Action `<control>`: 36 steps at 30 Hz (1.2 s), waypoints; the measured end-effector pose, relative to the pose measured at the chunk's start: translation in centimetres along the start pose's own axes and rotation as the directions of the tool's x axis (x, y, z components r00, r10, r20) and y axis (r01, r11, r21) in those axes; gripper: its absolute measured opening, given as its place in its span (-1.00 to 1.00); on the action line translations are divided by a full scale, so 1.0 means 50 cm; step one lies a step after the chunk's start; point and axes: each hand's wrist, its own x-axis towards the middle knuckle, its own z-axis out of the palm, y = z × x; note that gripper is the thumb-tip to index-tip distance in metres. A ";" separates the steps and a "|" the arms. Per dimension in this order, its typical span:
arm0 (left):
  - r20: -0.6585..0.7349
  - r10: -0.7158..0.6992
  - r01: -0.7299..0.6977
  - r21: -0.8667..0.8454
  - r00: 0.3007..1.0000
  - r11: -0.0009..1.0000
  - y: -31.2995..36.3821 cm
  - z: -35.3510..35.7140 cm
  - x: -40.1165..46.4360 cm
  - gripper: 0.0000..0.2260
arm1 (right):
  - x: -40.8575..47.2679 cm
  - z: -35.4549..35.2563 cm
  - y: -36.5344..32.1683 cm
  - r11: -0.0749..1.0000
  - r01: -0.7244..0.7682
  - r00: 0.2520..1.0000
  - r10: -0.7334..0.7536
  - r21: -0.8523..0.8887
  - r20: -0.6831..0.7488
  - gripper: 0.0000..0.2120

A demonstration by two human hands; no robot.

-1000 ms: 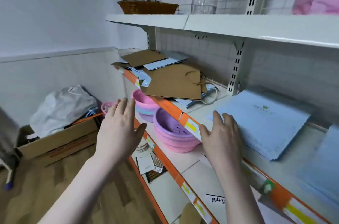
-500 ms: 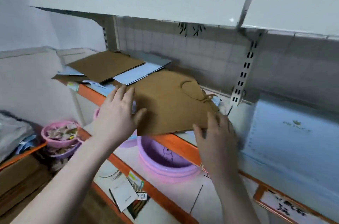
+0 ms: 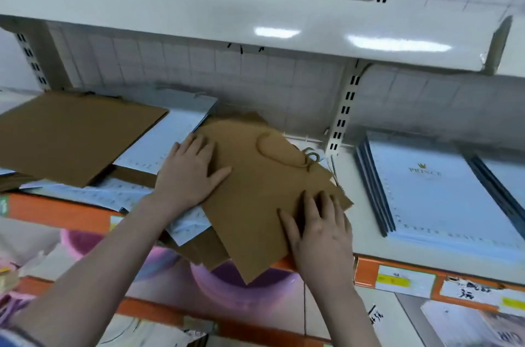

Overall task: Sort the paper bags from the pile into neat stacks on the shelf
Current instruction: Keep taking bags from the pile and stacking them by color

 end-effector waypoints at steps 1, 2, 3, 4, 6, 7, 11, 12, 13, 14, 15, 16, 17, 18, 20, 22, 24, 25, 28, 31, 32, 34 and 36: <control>0.032 0.007 -0.007 -0.009 0.999 1.000 0.000 0.009 0.003 -0.35 | 0.004 0.008 0.003 1.000 -0.009 1.000 0.009 -0.012 0.001 -0.42; 0.067 0.010 -0.008 -0.021 0.998 1.000 0.003 0.016 0.007 -0.35 | 0.010 0.013 0.007 1.000 -0.016 1.000 0.017 -0.016 0.008 -0.42; 0.097 0.016 -0.013 -0.025 0.995 1.000 0.007 0.021 0.011 -0.34 | 0.017 0.020 0.014 1.000 -0.018 1.000 0.018 -0.019 0.014 -0.42; 0.113 0.029 -0.026 -0.023 0.993 0.999 0.013 0.023 0.014 -0.33 | 0.024 0.023 0.020 0.999 -0.024 0.999 0.025 -0.025 0.035 -0.42; 0.125 0.061 -0.059 -0.018 0.990 0.998 0.027 0.026 0.017 -0.31 | 0.039 0.029 0.041 0.998 -0.039 0.997 0.042 -0.041 0.059 -0.40; 0.134 0.070 -0.069 -0.014 0.989 0.998 0.034 0.024 0.015 -0.30 | 0.048 0.034 0.055 0.998 -0.044 0.998 0.046 -0.048 0.044 -0.38; 0.096 0.086 -0.092 0.052 0.992 0.994 0.049 0.022 0.005 -0.26 | 0.085 0.011 0.093 0.986 -0.068 0.995 0.078 -0.154 0.063 -0.40; 0.069 0.087 -0.092 0.084 0.994 0.992 0.052 0.022 0.004 -0.22 | 0.091 0.003 0.097 0.982 -0.080 0.991 0.096 -0.172 0.088 -0.42; 0.045 0.084 -0.089 0.107 0.995 0.990 0.055 0.022 0.005 -0.21 | 0.094 0.001 0.102 0.982 -0.093 0.990 0.109 -0.165 0.089 -0.42; 0.022 0.075 -0.077 0.116 0.997 0.990 0.057 0.024 0.009 -0.24 | 0.091 -0.002 0.100 0.981 -0.109 0.989 0.123 -0.159 0.082 -0.42; 0.005 0.063 -0.064 0.112 0.998 0.992 0.059 0.026 0.015 -0.30 | 0.087 0.000 0.098 0.979 -0.118 0.988 0.132 -0.165 0.076 -0.41; -0.004 0.050 -0.049 0.107 0.999 0.993 0.060 0.028 0.022 -0.34 | 0.081 0.004 0.093 0.979 -0.135 0.987 0.146 -0.156 0.064 -0.38; -0.001 0.035 -0.035 0.102 0.999 0.994 0.062 0.028 0.028 -0.35 | 0.075 0.010 0.090 0.982 -0.142 0.985 0.153 -0.127 0.075 -0.34; 0.016 0.021 -0.022 0.095 1.000 0.995 0.064 0.028 0.035 -0.33 | 0.069 0.011 0.086 0.985 -0.147 0.984 0.155 -0.087 0.090 -0.29; 0.071 -0.011 0.006 0.063 0.997 0.998 0.065 0.027 0.048 -0.27 | 0.059 0.013 0.082 0.991 -0.130 0.987 0.133 -0.038 0.092 -0.21; 0.125 -0.049 0.042 0.060 0.991 0.997 0.066 0.024 0.060 -0.17 | 0.057 0.009 0.082 0.993 -0.119 0.984 0.121 -0.022 0.129 -0.16; 0.127 -0.080 0.069 0.089 0.989 0.994 0.070 0.022 0.073 -0.08 | 0.063 0.010 0.092 0.995 -0.093 0.983 0.088 0.025 0.160 -0.24; 0.117 -0.096 0.085 0.098 0.988 0.992 0.074 0.023 0.080 -0.05 | 0.068 0.012 0.097 0.996 -0.074 0.983 0.065 0.045 0.170 -0.30; 0.115 -0.160 0.150 0.096 0.980 0.984 0.080 0.029 0.098 -0.02 | 0.081 0.017 0.108 0.994 -0.057 0.981 0.039 0.090 0.191 -0.37; 0.103 -0.214 0.206 0.088 0.971 0.975 0.088 0.034 0.105 -0.05 | 0.095 0.017 0.121 0.993 -0.046 0.979 0.022 0.113 0.203 -0.38; 0.081 -0.230 0.222 0.091 0.970 0.971 0.091 0.034 0.105 -0.07 | 0.100 0.016 0.126 0.993 -0.043 0.978 0.018 0.114 0.208 -0.38; 0.023 -0.270 0.267 0.084 0.963 0.960 0.095 0.030 0.104 -0.10 | 0.107 0.011 0.136 0.993 -0.029 0.979 0.005 0.114 0.205 -0.40; -0.045 -0.308 0.309 0.022 0.950 0.951 0.093 0.023 0.106 -0.15 | 0.112 0.007 0.144 0.994 -0.027 0.981 0.005 0.108 0.194 -0.43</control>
